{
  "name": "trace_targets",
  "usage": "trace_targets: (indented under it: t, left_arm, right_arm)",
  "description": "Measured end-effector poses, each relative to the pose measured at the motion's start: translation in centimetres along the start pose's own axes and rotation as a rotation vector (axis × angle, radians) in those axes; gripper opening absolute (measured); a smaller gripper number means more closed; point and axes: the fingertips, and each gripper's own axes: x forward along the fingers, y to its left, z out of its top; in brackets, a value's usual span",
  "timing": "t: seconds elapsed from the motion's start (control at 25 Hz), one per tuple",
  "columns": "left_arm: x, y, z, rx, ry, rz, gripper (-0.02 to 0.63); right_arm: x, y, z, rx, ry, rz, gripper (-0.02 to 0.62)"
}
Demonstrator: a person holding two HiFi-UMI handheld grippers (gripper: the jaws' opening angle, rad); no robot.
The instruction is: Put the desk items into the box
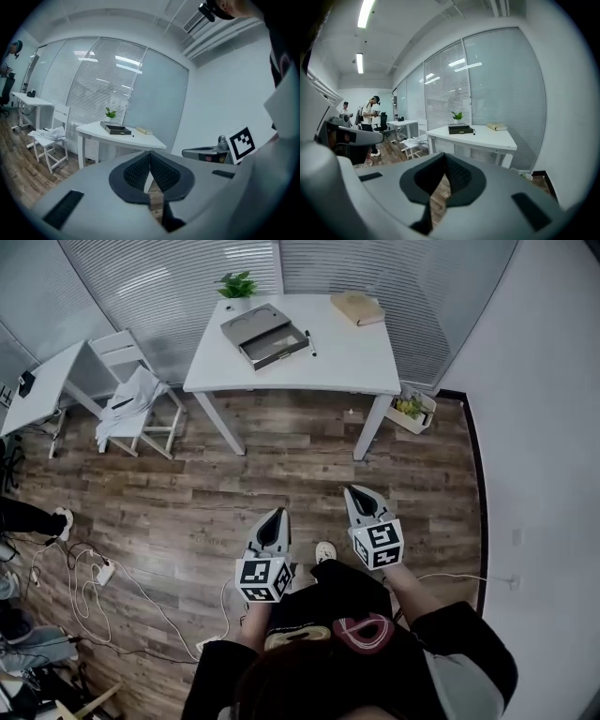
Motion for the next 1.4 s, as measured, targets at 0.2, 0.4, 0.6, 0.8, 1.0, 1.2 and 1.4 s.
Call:
trace_targets:
  t: [0.2, 0.4, 0.6, 0.8, 1.0, 1.2, 1.4]
  left_arm:
    - [4.3, -0.3, 1.1, 0.005, 0.001, 0.02, 0.018]
    - [7.3, -0.8, 1.5, 0.006, 0.002, 0.04, 0.018]
    - [9.2, -1.6, 1.6, 0.005, 0.006, 0.048, 0.018]
    - [10.3, -1.6, 0.9, 0.006, 0.031, 0.044, 0.018]
    - [12.1, -1.4, 1.9, 0.006, 0.021, 0.028, 0.018]
    - [14.1, 0.6, 2.7, 0.004, 0.013, 0.014, 0.018]
    - [17.8, 2.9, 4.5, -0.014, 0.009, -0.034, 0.018]
  right_arm:
    - [2.9, -2.7, 0.8, -0.024, 0.021, 0.049, 0.011]
    - [4.5, -5.3, 1.2, -0.018, 0.02, 0.073, 0.011]
    - [5.6, -7.6, 1.6, 0.004, 0.014, 0.079, 0.011]
    - [6.6, -8.2, 1.6, 0.012, 0.016, 0.086, 0.011]
    - [7.7, -8.7, 2.0, 0.0, 0.026, 0.088, 0.011]
    - [10.0, -9.3, 3.0, 0.007, 0.021, 0.068, 0.011]
    - [13.1, -10.6, 4.6, 0.022, 0.029, 0.029, 0.011]
